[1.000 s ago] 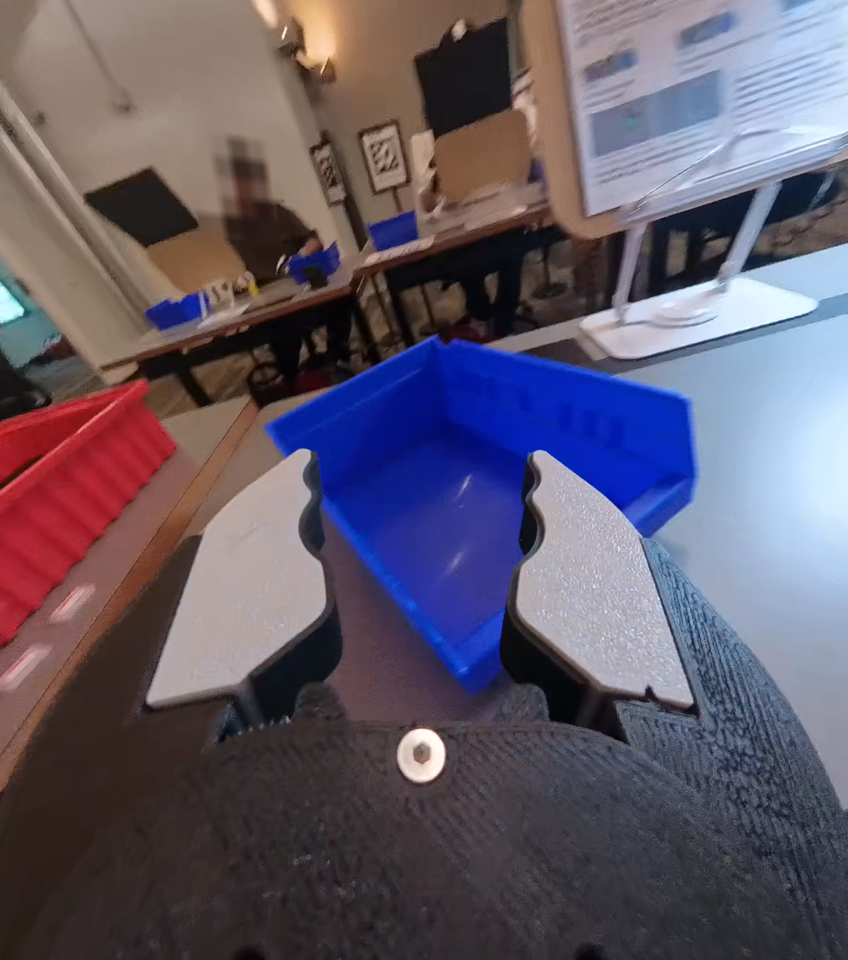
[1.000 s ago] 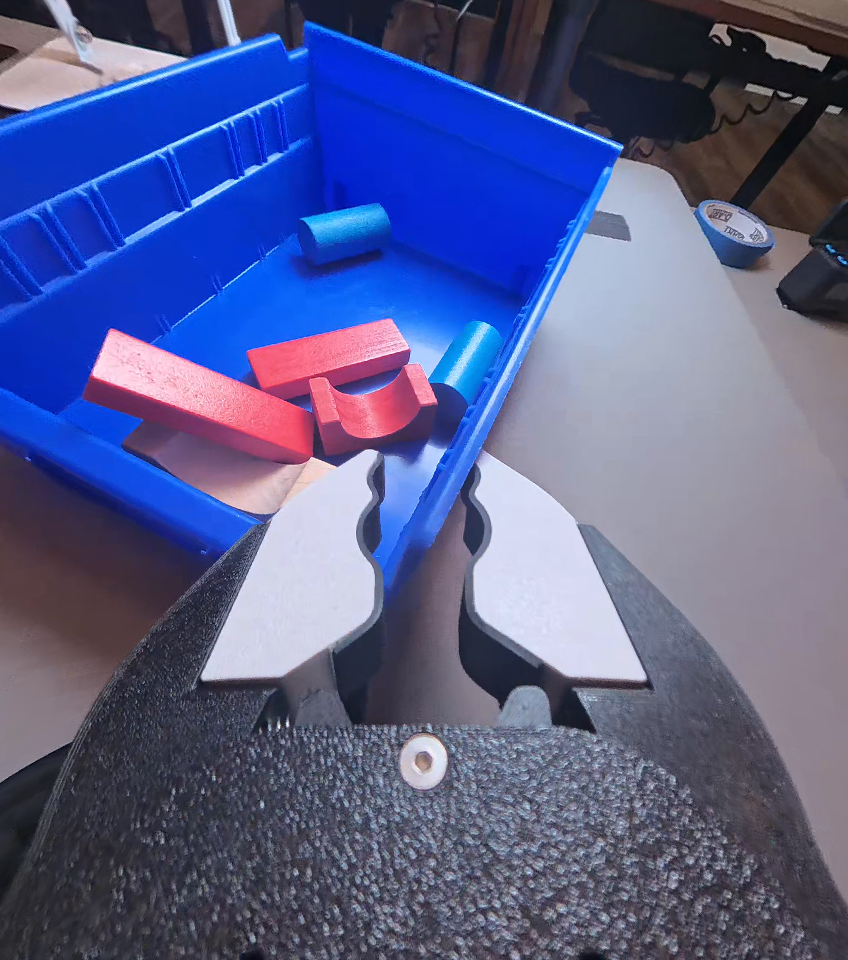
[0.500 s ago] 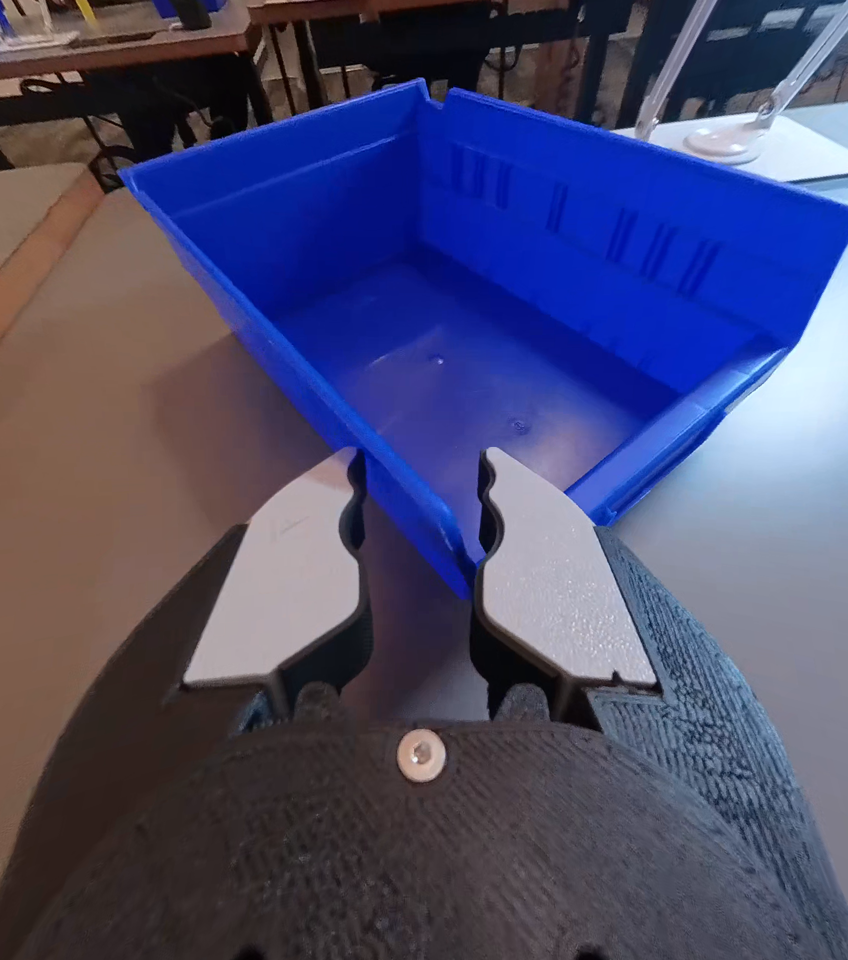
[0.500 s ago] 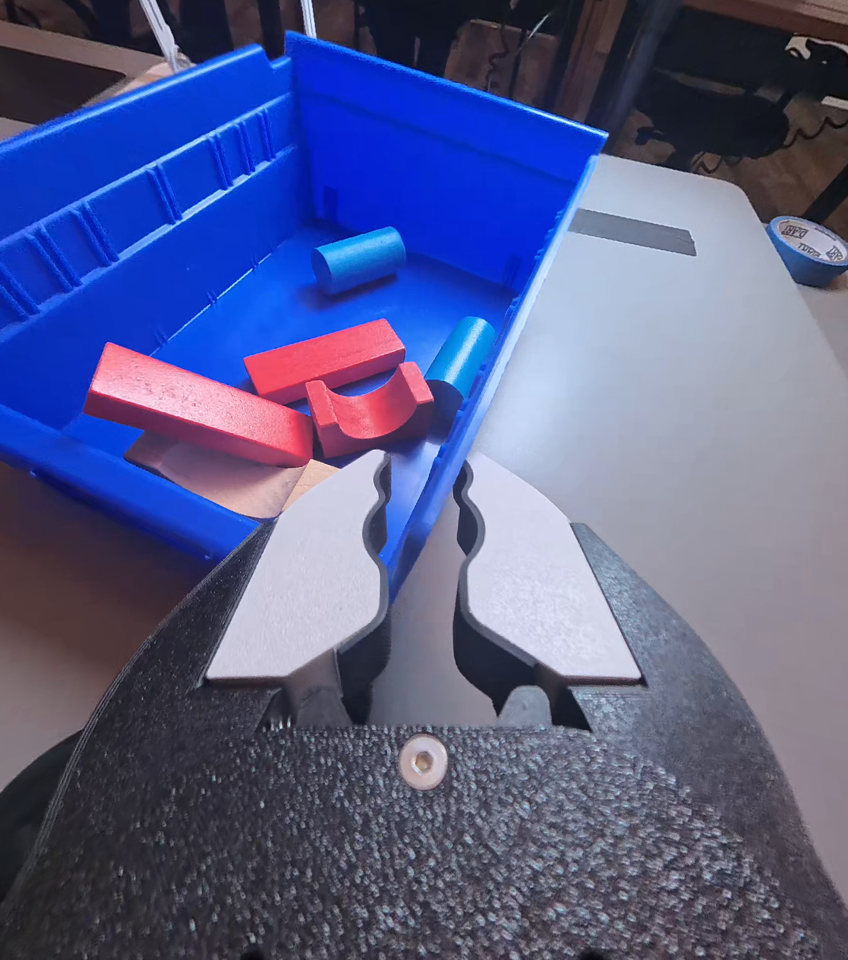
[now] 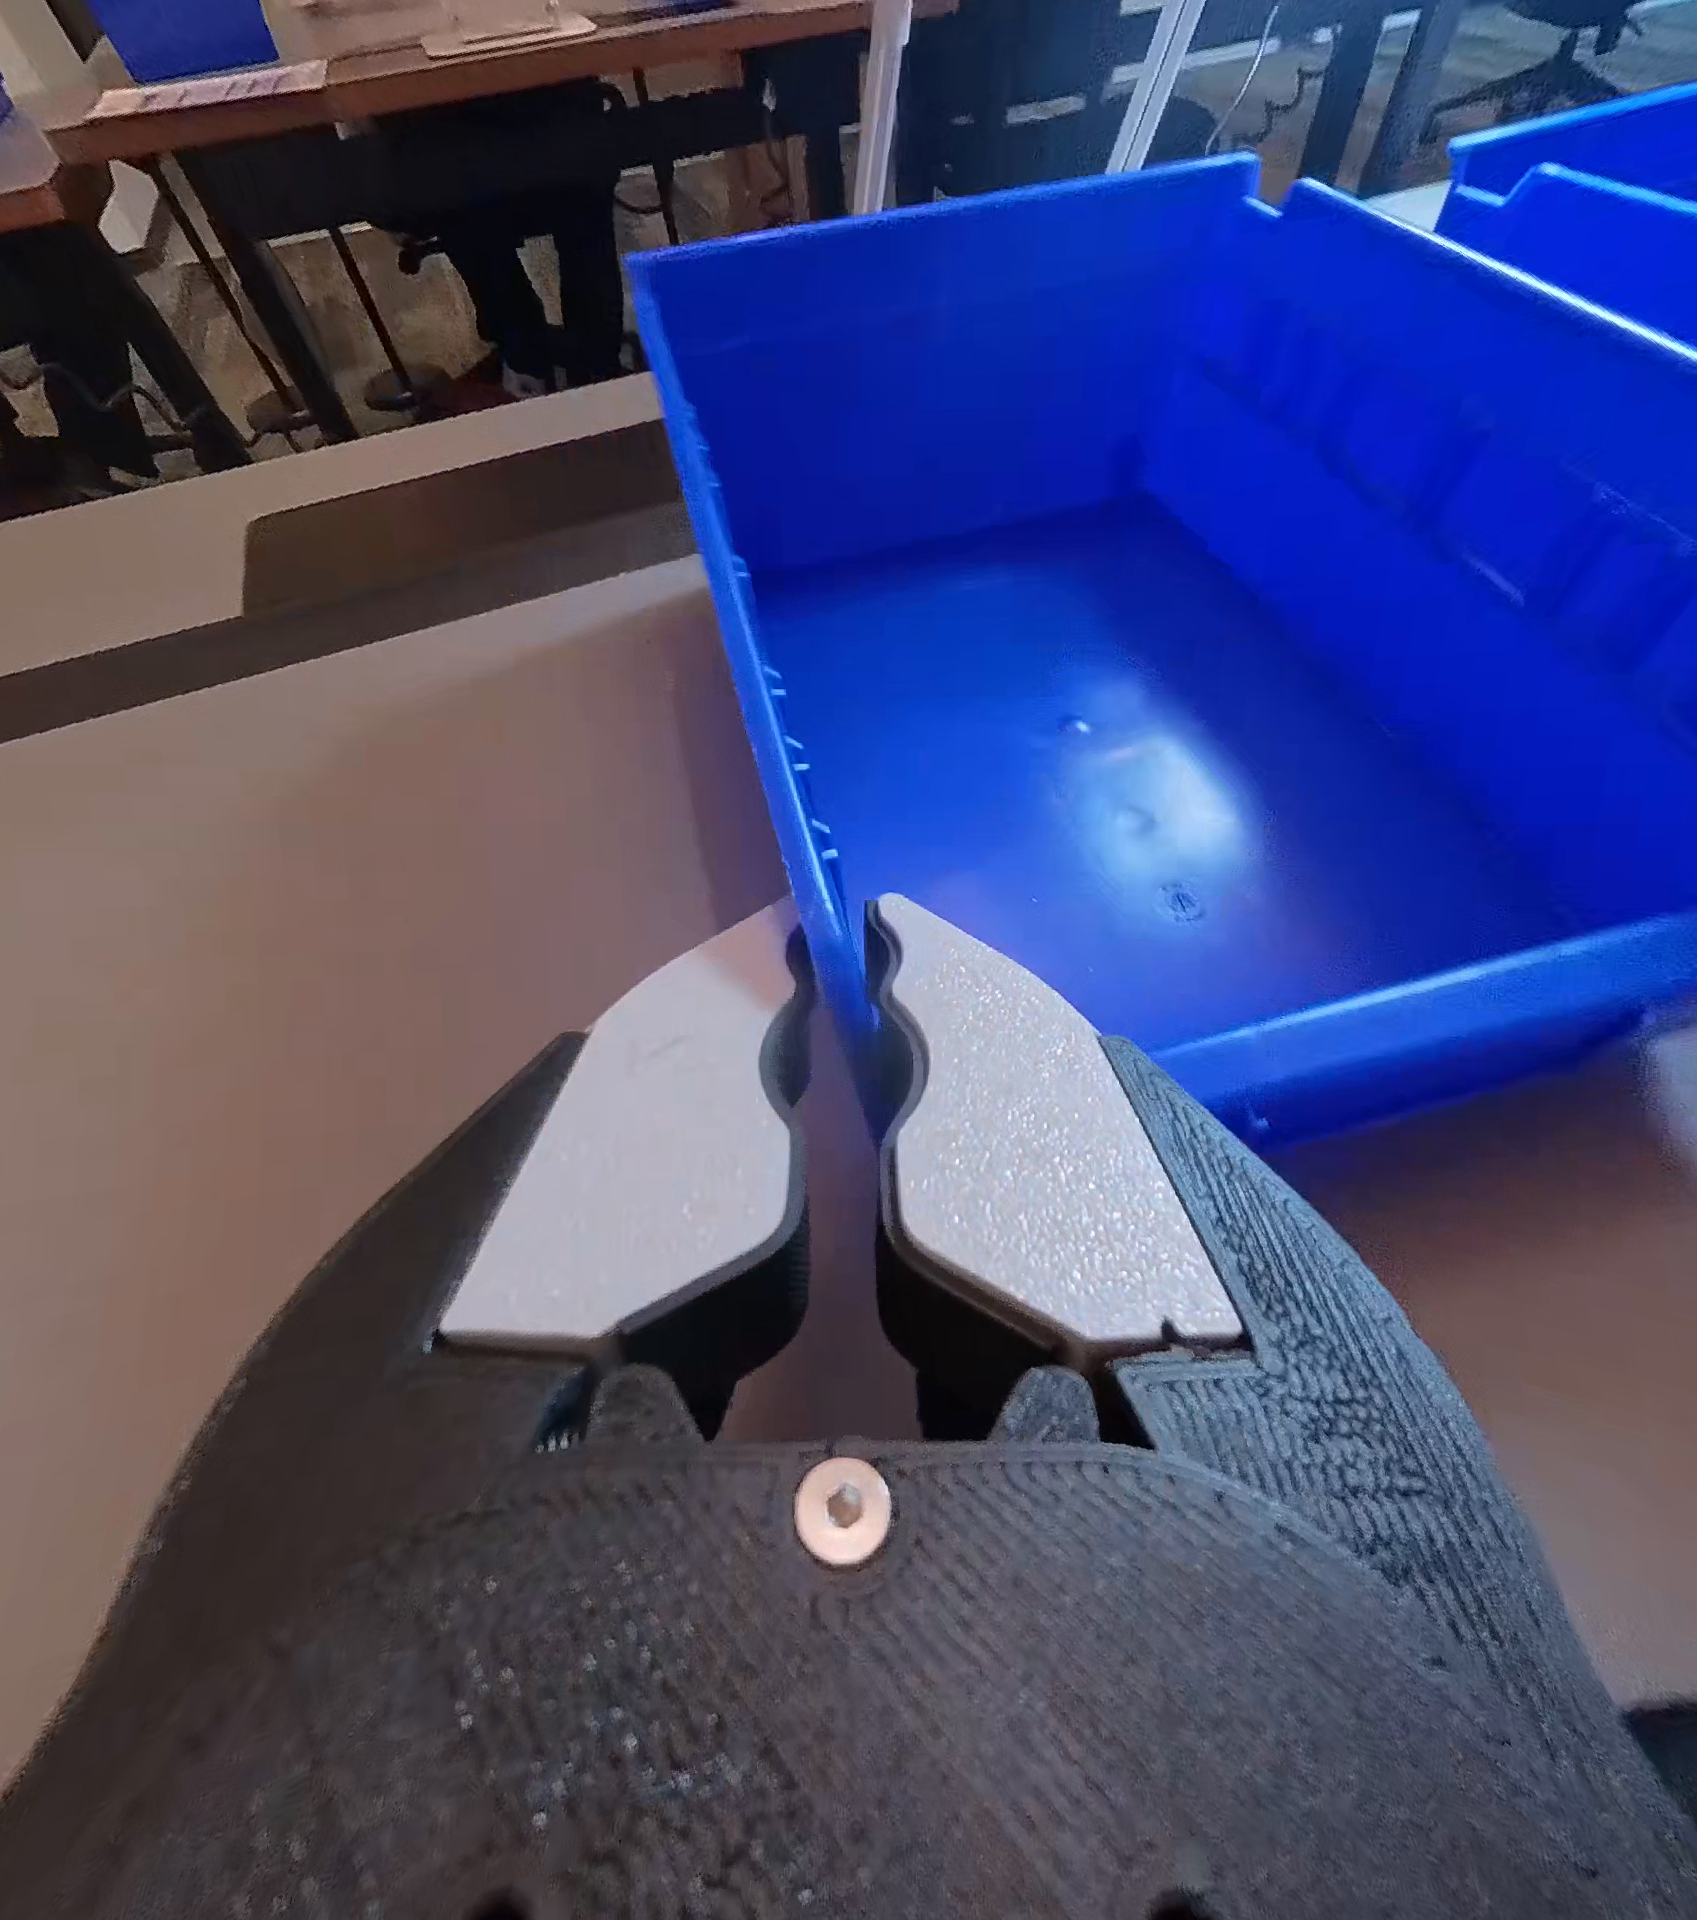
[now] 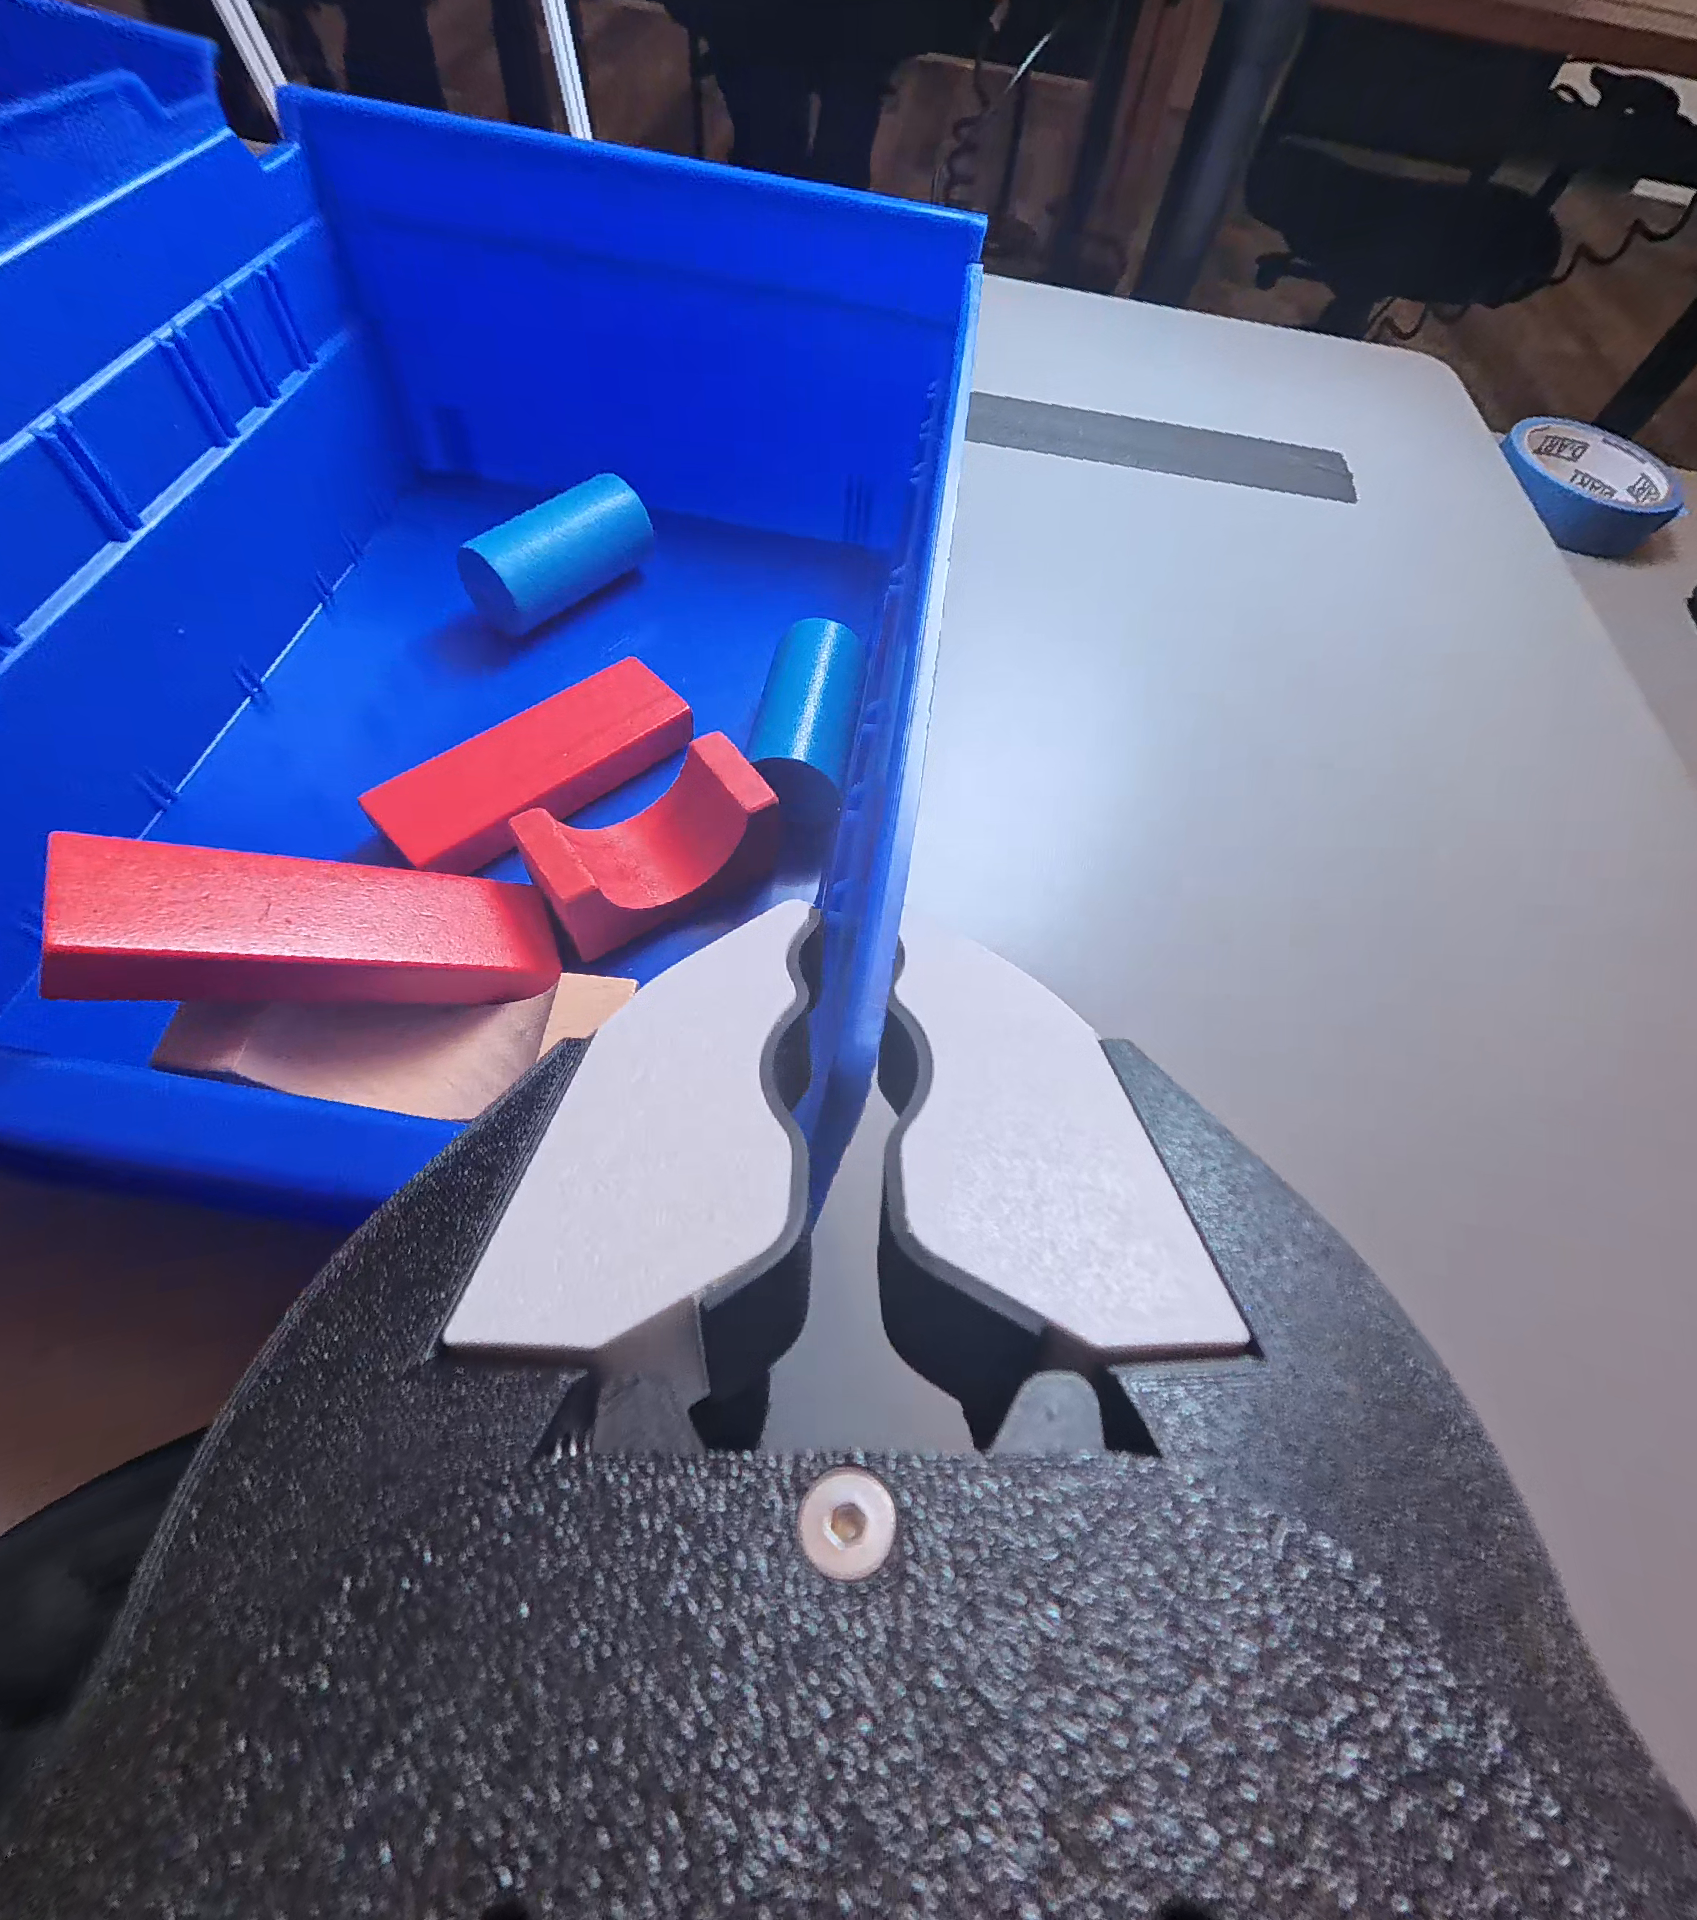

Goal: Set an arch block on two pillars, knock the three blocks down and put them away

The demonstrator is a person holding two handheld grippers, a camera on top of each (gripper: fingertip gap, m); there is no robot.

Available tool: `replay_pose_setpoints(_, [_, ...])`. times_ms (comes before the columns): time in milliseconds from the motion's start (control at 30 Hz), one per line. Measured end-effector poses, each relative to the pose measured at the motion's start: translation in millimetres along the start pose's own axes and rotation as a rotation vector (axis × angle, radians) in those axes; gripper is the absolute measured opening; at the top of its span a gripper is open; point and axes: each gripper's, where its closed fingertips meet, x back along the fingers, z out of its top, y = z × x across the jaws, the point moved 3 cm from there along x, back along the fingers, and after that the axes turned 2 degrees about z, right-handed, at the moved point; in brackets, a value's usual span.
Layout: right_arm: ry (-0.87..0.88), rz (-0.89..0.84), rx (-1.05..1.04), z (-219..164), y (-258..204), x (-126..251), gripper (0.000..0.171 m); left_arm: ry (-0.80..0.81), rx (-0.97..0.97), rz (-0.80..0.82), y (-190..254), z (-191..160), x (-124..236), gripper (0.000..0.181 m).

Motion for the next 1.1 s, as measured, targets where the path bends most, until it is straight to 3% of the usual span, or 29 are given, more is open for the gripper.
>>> replay_pose_setpoints(267, [0.006, -0.040, -0.031, -1, 14, -1, 0.007, 0.071, 0.261, -0.043, 40, 25, -55, 0.004])
replay_pose_setpoints(400, [0.004, -0.056, -0.007, 2, 13, -5, 0.013, 0.074, 0.186, -0.076, 67, 33, -65, 0.007])
replay_pose_setpoints(533, [-0.012, -0.095, 0.042, 5, 19, -16, 0.016, 0.066, 0.029, -0.075, 93, 37, -73, 0.023])
replay_pose_setpoints(733, [-0.015, -0.063, -0.030, 16, 51, -43, 0.007, 0.032, 0.098, -0.134, 100, 49, -87, 0.021])
replay_pose_setpoints(867, [-0.006, -0.043, -0.068, 14, 53, -40, 0.006, 0.073, 0.050, -0.149, 103, 51, -76, 0.038])
replay_pose_setpoints(1000, [-0.005, -0.052, -0.093, 5, 51, -20, 0.005, 0.196, -0.091, -0.086, 111, 70, -36, 0.051])
replay_pose_setpoints(1100, [0.015, -0.077, -0.108, 0, 47, 0, 0.004, 0.166, -0.091, -0.312, 168, 70, -4, 0.045])
